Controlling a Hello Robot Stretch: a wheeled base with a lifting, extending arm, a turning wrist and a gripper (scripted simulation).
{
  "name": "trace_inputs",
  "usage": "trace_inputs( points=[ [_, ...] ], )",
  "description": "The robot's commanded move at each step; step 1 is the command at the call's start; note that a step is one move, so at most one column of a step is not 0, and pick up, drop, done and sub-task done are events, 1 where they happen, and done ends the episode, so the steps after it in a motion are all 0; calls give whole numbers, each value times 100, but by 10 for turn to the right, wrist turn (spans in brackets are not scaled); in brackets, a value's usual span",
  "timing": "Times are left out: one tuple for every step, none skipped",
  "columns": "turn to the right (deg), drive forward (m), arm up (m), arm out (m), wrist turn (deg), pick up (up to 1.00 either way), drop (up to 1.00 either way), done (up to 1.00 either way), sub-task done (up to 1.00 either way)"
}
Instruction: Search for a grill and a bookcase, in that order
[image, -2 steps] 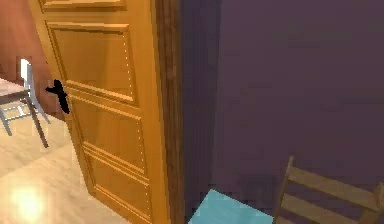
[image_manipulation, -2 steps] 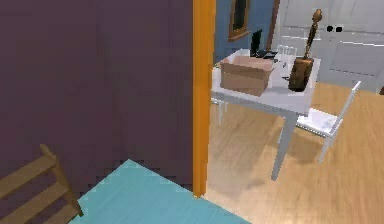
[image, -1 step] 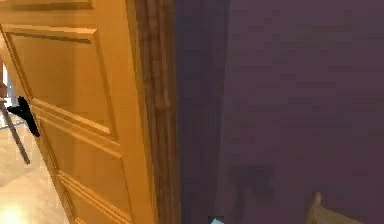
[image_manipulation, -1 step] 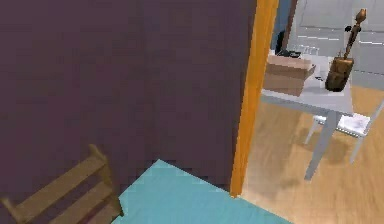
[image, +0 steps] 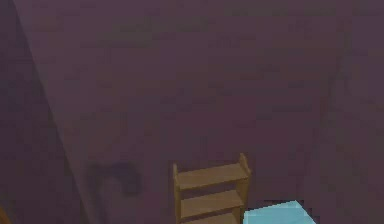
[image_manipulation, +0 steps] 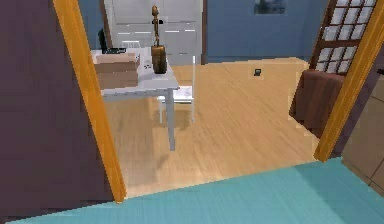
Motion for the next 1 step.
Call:
trace_inputs(
  points=[
    [0, 0, 0, 0, 0, 0, 0, 100, 0]
  ],
)
